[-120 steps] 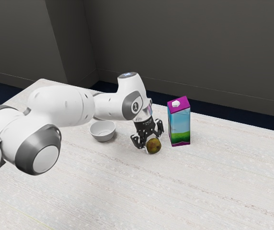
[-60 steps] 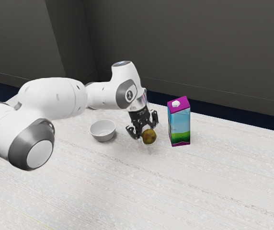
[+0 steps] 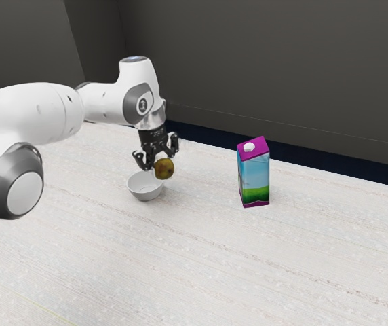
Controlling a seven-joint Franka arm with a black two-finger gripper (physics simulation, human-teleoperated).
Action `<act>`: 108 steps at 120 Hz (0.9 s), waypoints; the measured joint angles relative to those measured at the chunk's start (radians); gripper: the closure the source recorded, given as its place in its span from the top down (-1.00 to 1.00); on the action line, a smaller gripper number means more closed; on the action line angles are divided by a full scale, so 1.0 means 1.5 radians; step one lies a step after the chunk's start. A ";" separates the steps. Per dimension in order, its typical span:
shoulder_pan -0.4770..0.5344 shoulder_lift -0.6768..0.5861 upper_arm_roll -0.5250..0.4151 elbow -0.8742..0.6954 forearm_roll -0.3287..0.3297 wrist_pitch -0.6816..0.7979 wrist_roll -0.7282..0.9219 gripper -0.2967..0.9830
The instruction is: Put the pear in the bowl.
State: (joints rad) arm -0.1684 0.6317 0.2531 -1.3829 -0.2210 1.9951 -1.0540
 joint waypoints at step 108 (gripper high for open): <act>0.032 0.040 0.022 0.021 0.046 0.004 0.038 0.28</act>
State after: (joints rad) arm -0.1210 0.6911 0.2864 -1.3511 -0.1514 2.0005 -0.9975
